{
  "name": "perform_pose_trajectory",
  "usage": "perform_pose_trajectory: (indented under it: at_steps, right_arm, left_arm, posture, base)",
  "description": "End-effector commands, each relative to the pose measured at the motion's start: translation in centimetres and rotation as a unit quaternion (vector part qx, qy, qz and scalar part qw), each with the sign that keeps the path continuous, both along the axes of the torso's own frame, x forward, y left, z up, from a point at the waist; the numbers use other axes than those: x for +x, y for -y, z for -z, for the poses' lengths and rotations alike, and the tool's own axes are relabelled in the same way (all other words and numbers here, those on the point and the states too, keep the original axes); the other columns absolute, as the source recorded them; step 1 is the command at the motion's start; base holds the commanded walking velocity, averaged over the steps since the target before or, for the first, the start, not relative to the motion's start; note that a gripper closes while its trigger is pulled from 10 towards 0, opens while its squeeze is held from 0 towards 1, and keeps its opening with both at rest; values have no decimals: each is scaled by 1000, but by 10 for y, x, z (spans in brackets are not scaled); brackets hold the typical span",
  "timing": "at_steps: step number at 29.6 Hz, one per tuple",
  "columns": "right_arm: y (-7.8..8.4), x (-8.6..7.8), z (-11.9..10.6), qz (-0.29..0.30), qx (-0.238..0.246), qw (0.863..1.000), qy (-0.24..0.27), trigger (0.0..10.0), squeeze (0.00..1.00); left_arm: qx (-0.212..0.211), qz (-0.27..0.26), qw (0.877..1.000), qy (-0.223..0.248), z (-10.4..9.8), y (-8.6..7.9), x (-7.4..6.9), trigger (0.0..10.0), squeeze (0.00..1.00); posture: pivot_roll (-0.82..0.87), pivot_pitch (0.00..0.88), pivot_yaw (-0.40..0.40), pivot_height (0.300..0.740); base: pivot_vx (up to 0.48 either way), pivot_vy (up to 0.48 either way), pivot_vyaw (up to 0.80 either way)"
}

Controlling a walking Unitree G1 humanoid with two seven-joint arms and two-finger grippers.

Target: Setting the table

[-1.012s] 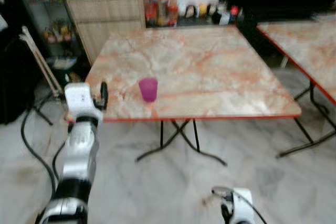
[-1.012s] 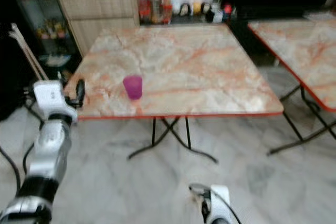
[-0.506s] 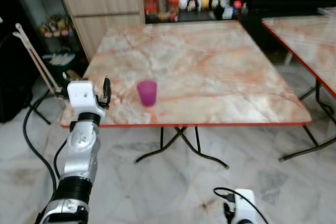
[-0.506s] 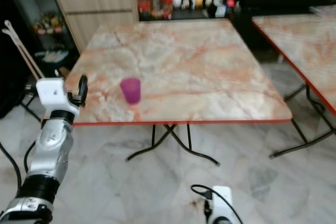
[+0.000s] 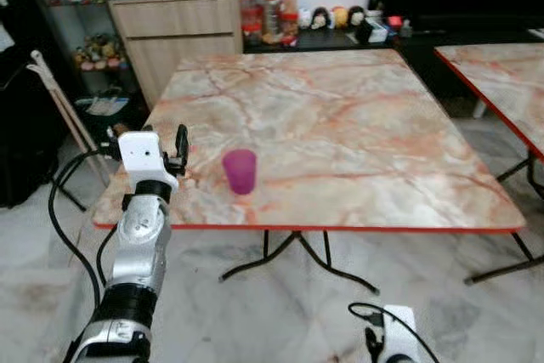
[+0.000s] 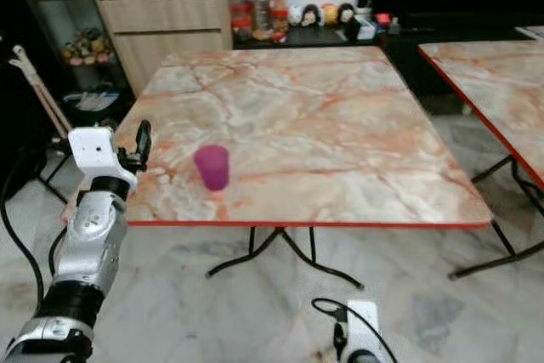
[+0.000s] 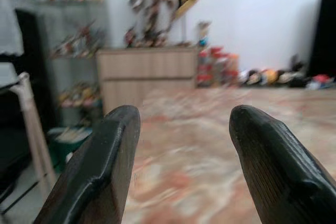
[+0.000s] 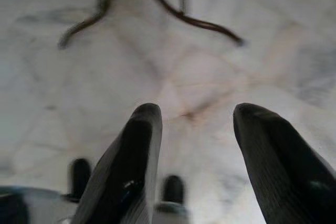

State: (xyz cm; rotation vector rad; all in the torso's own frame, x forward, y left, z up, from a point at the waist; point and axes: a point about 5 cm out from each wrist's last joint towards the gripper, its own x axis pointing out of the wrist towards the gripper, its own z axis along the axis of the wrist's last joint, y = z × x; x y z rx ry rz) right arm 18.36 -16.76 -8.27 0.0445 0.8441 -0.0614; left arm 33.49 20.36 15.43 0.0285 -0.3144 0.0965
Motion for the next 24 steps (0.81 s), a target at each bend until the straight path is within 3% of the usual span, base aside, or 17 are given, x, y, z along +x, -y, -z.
perform_pose_trajectory:
  at_steps: [1, 19, 20, 21, 23, 24]
  right_arm:
    - [10, -2, 0, 6, -9, 1000, -1, 10000, 0]
    - [12, -1, 0, 4, -24, 1000, -5, 10000, 0]
    - [12, -1, 0, 3, -25, 1000, -7, 10000, 0]
    - [12, -1, 0, 3, -25, 1000, -7, 10000, 0]
    - [11, -2, 0, 2, -24, 1000, -9, 10000, 0]
    - [11, -2, 0, 2, -24, 1000, -9, 10000, 0]
  left_arm:
    - [2, 18, 1000, 12, -8, 10, 4, 10000, 0]
    - [5, 25, 1000, 11, -8, 11, 5, 10000, 0]
    - [14, 58, 998, -16, 0, 18, 5, 10000, 0]
    - [14, 58, 998, -16, 0, 18, 5, 10000, 0]
    - [28, 124, 989, -71, 17, 30, 1, 10000, 0]
    - [18, 127, 988, -82, 21, 29, -1, 10000, 0]
  posture:
    - [-5, 0, 19, 740]
    - [-7, 0, 27, 740]
    - [-6, 0, 33, 740]
    - [-6, 0, 33, 740]
    - [-8, 0, 39, 740]
    - [-8, 0, 41, 740]
  base:
    - [326, 0, 0]
    - [324, 0, 0]
    - [0, 0, 0]
    - [0, 0, 0]
    - [0, 0, 0]
    - [0, 0, 0]
